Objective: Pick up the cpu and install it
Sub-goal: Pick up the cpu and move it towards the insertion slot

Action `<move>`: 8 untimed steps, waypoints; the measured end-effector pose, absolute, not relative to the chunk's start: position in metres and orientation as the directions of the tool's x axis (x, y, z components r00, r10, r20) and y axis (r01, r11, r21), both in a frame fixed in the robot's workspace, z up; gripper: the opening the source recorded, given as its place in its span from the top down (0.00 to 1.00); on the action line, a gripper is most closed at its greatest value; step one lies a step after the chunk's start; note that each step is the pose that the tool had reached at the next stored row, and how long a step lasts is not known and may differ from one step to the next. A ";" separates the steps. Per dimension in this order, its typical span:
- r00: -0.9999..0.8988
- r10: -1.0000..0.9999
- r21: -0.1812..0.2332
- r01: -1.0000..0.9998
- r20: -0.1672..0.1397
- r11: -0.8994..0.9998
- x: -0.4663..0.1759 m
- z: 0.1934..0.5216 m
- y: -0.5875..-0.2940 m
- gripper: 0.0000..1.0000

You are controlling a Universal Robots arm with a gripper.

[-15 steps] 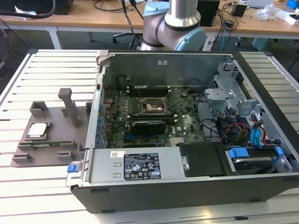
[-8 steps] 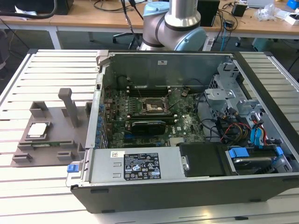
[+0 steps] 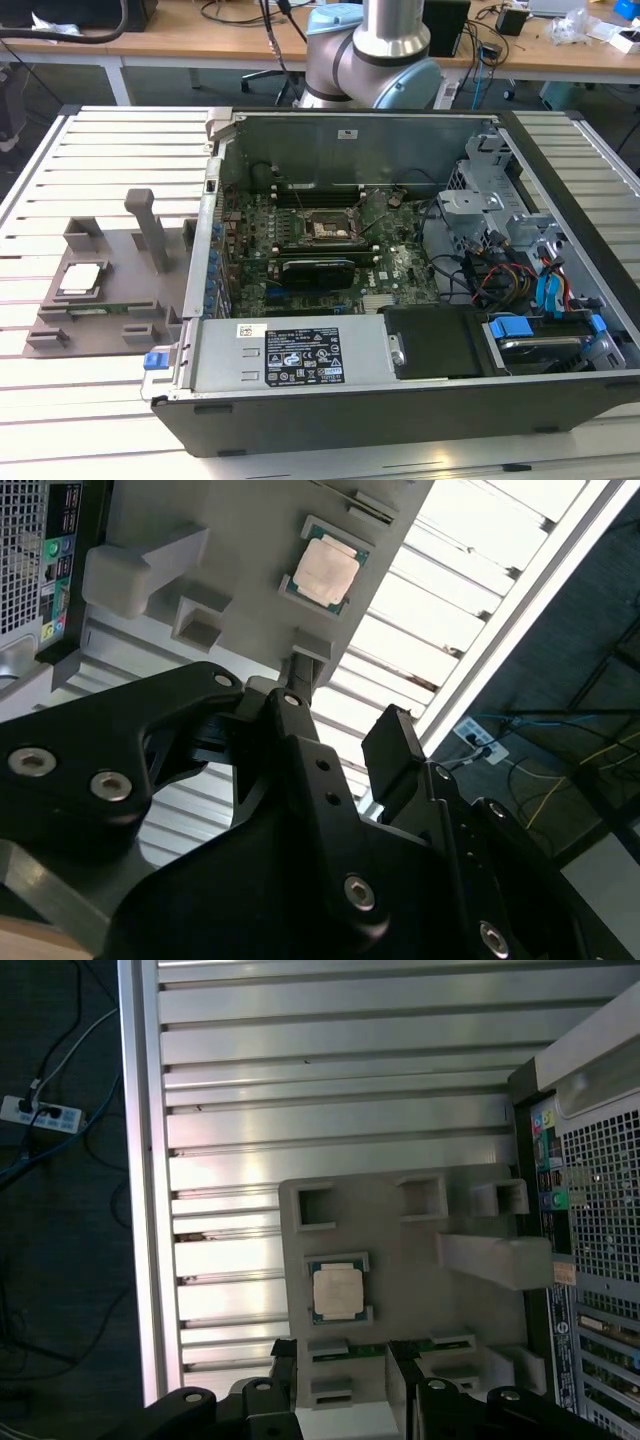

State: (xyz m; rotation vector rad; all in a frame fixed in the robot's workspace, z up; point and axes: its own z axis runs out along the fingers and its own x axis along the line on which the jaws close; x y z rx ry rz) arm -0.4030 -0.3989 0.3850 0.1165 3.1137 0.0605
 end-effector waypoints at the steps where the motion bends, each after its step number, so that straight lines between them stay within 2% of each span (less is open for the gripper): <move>1: -0.997 0.075 0.040 0.074 -0.024 0.996 -0.402 0.385 -0.399 0.52; 8: -0.997 0.075 0.040 0.074 -0.024 0.996 -0.400 0.382 -0.399 0.52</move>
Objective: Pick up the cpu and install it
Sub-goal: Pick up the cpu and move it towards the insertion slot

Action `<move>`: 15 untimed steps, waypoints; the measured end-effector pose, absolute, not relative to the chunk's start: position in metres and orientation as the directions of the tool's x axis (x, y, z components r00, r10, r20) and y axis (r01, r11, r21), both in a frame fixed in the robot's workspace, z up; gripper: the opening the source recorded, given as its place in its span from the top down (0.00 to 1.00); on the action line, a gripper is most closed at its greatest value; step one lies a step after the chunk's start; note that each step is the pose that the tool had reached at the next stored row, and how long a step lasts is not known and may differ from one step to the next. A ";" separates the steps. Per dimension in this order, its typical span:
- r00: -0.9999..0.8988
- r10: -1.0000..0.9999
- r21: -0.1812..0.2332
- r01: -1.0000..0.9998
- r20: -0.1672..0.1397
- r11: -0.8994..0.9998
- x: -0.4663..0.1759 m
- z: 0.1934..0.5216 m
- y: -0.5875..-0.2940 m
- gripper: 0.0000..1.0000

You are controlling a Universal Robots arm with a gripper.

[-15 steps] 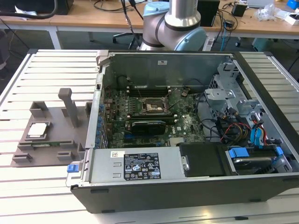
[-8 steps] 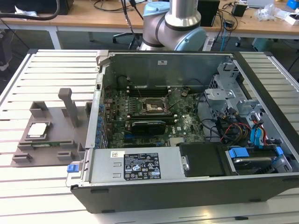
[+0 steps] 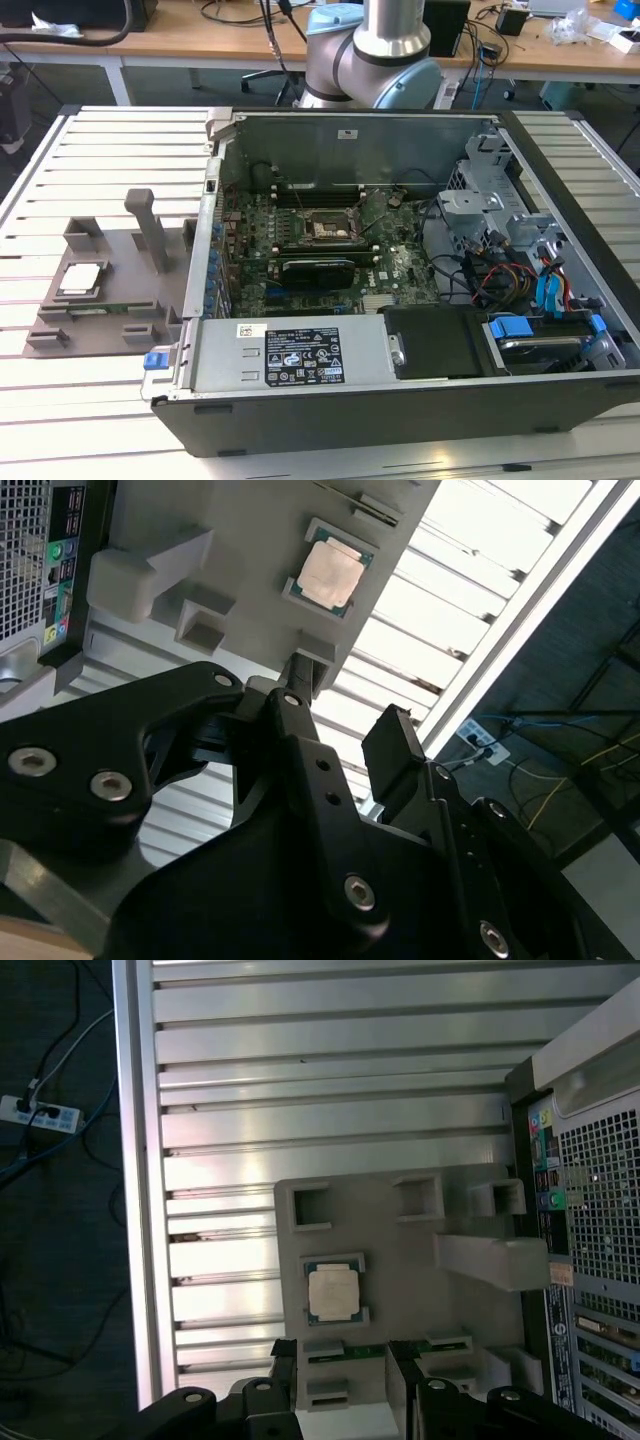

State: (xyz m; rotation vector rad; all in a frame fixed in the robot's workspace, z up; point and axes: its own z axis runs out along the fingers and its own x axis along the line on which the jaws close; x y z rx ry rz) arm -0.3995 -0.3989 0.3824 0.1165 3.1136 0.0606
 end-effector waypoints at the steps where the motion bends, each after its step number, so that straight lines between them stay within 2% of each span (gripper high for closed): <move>1: -0.997 0.075 0.040 0.074 -0.024 0.996 -0.399 0.382 -0.399 0.52; 15: -0.997 0.075 0.040 0.074 -0.024 0.996 -0.398 0.377 -0.399 0.52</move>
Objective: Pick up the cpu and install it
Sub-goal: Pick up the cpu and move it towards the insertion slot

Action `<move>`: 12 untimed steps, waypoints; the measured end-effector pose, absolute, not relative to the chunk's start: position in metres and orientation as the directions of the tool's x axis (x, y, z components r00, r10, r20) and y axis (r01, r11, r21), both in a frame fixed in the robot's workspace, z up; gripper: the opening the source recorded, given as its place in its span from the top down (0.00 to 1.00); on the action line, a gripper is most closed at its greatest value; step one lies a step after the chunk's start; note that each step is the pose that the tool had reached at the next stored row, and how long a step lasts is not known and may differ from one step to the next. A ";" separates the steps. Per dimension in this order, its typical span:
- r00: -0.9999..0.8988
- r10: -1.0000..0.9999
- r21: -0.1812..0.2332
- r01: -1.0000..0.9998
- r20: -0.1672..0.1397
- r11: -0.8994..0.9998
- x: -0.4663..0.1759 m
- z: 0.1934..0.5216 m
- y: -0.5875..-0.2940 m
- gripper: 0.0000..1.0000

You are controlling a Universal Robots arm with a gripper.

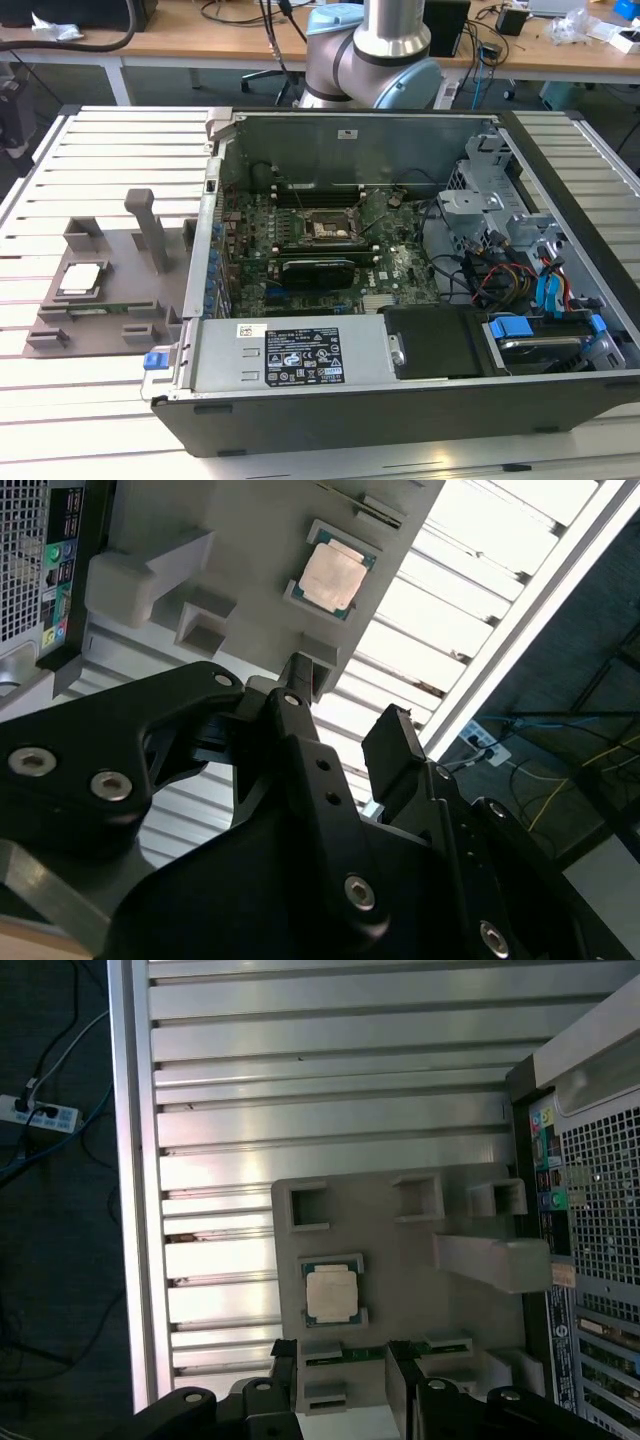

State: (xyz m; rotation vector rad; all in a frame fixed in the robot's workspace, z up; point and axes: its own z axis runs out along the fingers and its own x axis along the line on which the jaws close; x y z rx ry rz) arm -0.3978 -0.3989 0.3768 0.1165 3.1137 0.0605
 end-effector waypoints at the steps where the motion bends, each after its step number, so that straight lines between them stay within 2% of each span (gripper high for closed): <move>1: -0.997 0.075 0.040 0.074 -0.024 0.996 -0.398 0.376 -0.399 0.52; 12: -0.997 0.075 0.035 0.074 -0.024 0.997 -0.394 0.361 -0.399 0.52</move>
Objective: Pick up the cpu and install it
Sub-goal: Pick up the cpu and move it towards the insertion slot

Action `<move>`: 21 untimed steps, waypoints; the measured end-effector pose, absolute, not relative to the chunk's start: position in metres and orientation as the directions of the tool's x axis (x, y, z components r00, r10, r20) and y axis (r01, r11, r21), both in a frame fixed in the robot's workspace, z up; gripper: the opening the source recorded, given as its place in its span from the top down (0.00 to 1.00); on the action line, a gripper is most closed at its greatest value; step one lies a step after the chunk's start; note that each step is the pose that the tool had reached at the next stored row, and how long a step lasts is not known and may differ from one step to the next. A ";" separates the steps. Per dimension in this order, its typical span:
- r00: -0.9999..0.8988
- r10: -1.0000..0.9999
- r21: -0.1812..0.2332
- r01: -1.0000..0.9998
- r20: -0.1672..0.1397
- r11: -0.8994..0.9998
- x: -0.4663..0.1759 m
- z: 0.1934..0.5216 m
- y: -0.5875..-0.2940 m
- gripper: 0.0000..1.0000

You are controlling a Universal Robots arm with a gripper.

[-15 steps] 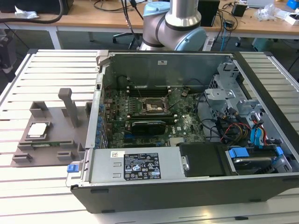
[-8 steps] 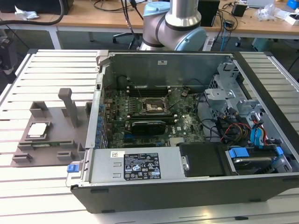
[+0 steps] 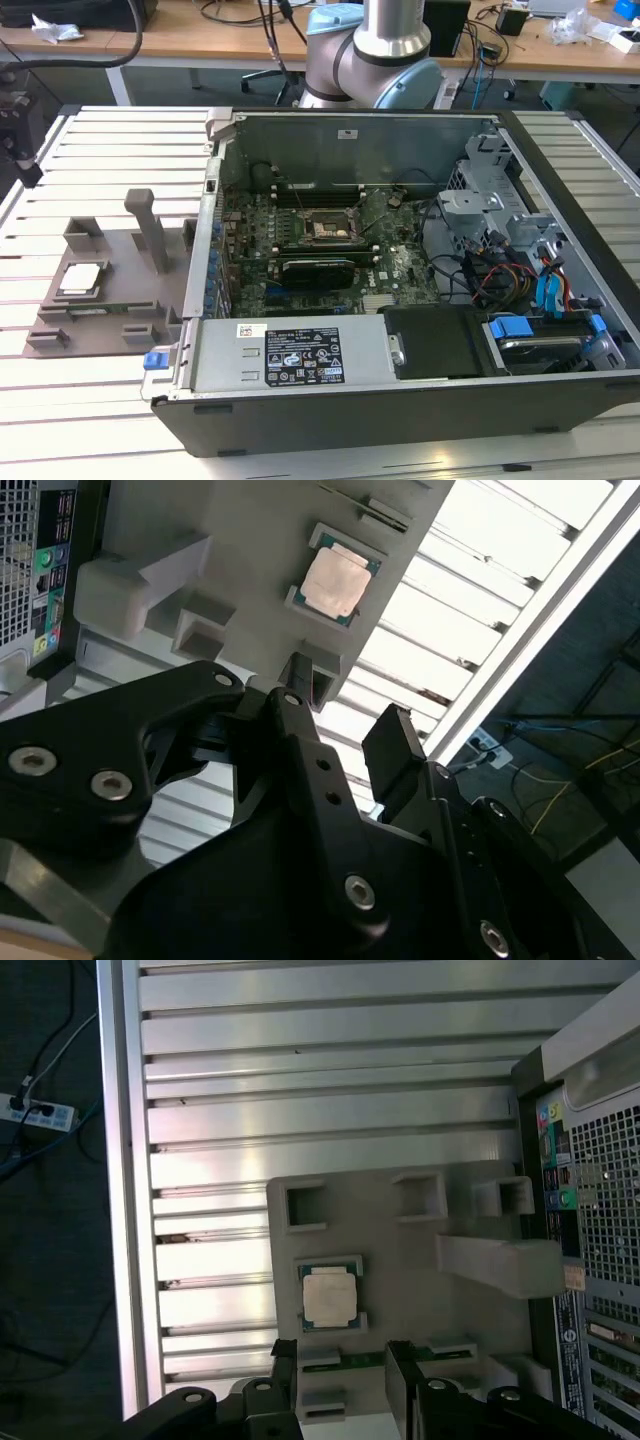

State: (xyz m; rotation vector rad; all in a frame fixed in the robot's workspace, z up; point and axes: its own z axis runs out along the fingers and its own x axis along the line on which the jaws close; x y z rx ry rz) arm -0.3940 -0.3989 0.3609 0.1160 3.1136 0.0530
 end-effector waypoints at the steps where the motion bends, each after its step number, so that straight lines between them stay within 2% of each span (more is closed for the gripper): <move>1: -0.997 0.074 0.029 0.074 -0.024 0.997 -0.393 0.360 -0.399 0.52; 5: -0.998 0.059 0.005 0.059 -0.026 0.998 -0.392 0.357 -0.399 0.52; 21: -0.999 0.025 0.005 0.025 -0.026 1.000 -0.391 0.343 -0.399 0.52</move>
